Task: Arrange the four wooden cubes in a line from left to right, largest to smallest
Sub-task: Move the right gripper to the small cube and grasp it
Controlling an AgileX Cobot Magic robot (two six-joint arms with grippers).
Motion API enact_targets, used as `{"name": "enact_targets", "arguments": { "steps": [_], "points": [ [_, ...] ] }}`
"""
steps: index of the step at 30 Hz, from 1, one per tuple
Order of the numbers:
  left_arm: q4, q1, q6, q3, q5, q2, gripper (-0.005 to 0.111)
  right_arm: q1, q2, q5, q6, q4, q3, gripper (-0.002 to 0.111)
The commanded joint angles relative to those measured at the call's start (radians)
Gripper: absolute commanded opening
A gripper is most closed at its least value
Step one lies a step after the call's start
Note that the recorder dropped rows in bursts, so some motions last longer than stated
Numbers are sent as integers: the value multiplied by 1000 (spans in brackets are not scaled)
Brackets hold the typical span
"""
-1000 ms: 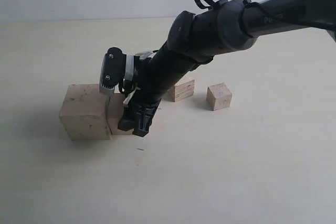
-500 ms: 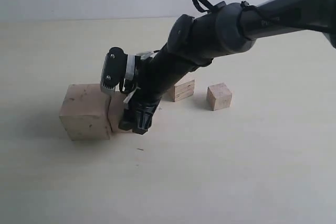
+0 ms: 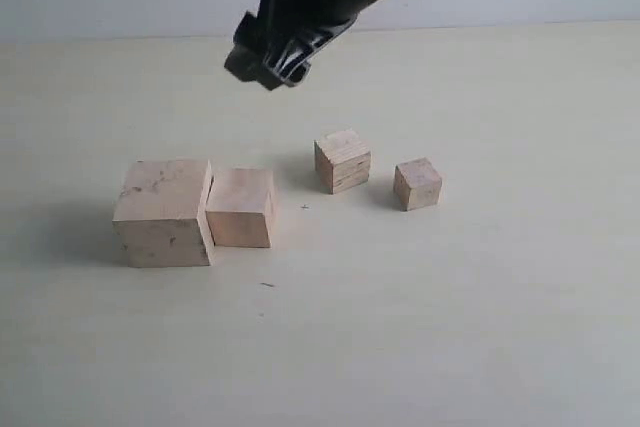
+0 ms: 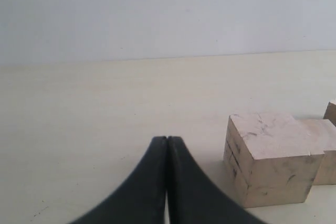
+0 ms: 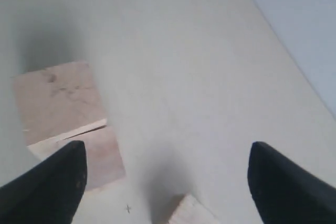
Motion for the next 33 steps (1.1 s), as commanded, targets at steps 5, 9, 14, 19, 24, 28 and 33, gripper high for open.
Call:
{"name": "enact_targets", "arguments": {
  "steps": [5,9,14,19,24,28,33],
  "points": [
    [-9,2,-3,1,-3,-7,0,-69,157,28,916,-407,-1,79],
    [-9,2,-3,1,-3,-7,0,-69,288,-15,905,-416,-1,79],
    [-9,2,-3,1,-3,-7,0,-71,368,-104,908,-427,-1,79],
    [-9,2,-3,1,-3,-7,0,-71,416,-117,908,-444,-1,78],
    [-9,2,-3,1,-3,-7,0,-71,423,-117,912,-497,-1,54],
    [-9,2,-3,1,-3,-7,0,-71,418,-96,912,-497,-4,18],
    [-9,2,-3,1,-3,-7,0,-71,319,70,891,-497,-51,0]
  ]
}}
